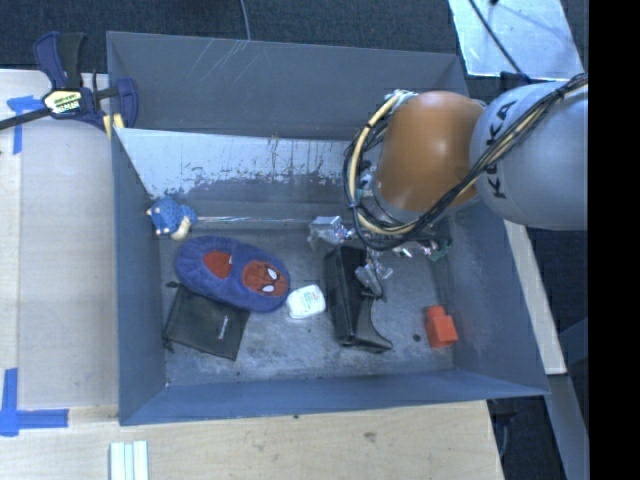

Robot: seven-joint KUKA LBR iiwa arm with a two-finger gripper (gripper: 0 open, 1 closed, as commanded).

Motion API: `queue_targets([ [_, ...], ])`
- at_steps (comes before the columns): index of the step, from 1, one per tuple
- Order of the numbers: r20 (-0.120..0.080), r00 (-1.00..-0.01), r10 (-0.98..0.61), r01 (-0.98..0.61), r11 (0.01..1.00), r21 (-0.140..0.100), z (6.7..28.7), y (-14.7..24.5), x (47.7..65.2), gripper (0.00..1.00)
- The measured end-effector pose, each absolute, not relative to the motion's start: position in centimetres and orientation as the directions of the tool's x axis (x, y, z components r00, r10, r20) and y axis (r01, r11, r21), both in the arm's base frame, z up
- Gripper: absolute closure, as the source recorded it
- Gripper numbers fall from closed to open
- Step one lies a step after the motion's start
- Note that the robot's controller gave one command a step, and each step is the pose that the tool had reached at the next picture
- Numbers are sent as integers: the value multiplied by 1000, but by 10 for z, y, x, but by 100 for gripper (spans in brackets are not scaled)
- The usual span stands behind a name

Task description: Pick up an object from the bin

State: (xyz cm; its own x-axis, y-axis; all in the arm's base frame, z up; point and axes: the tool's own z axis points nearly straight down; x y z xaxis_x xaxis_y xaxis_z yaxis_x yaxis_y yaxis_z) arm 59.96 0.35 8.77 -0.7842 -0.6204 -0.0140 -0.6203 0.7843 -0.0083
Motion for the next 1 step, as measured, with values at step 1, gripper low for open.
queue_targets([
  [1,-19,-785,-619,-619,785,-10,92,4,602,100],
])
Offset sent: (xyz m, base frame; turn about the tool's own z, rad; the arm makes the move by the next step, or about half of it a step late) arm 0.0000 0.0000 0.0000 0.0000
